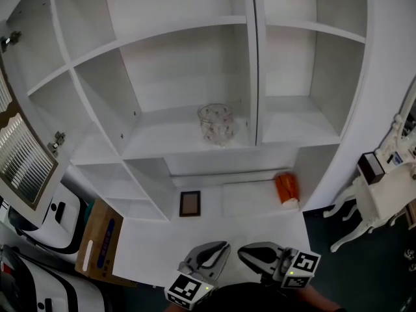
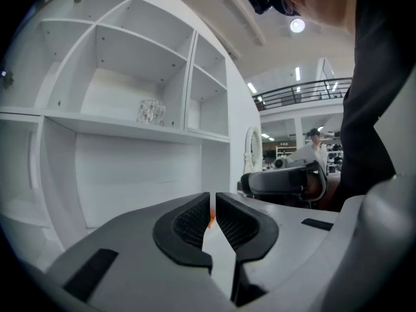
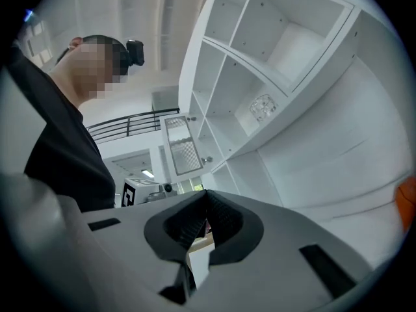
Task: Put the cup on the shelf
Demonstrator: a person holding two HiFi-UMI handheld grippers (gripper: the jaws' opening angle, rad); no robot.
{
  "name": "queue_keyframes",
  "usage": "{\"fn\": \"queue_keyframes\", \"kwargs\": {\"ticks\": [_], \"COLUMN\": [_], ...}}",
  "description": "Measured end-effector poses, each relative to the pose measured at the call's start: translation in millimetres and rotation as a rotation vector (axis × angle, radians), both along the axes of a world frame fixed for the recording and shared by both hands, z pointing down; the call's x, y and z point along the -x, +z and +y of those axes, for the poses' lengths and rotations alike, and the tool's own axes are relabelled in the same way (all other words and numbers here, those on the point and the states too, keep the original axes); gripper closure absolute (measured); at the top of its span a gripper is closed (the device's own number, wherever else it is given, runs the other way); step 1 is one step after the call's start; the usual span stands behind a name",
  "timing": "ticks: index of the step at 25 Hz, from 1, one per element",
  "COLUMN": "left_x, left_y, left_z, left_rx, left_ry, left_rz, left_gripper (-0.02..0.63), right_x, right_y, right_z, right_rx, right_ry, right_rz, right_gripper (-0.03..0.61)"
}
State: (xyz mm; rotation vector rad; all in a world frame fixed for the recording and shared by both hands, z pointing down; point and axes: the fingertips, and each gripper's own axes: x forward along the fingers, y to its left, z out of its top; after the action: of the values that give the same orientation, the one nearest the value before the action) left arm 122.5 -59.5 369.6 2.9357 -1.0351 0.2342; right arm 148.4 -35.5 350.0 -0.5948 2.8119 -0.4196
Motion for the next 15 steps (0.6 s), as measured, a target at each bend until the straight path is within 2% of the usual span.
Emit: {"fn": "queue_keyframes", "kwargs": {"ticks": [4,10,15], "left_x": [30,68,89], "left_y": [0,9,0], "left_z": [-3,-14,-17], "left_rx": [0.018,0.065,0.052], "left_ry": [-0.017,-0.069,-0.09], "left_rz": [0.027,0.07,0.085], "left_gripper": [0.578,0.58,0.58], "right_x": [28,48,69], "right_y": [4,8,12], "right_z": [-2,-9,-8], "right_rx": [-0.004,-0.001,0.008], "right_ry": [0.025,0.061,0.053], "right_rz": [0.034,0.04,0.077], "right_gripper": [0.563,0.563,0.563]}}
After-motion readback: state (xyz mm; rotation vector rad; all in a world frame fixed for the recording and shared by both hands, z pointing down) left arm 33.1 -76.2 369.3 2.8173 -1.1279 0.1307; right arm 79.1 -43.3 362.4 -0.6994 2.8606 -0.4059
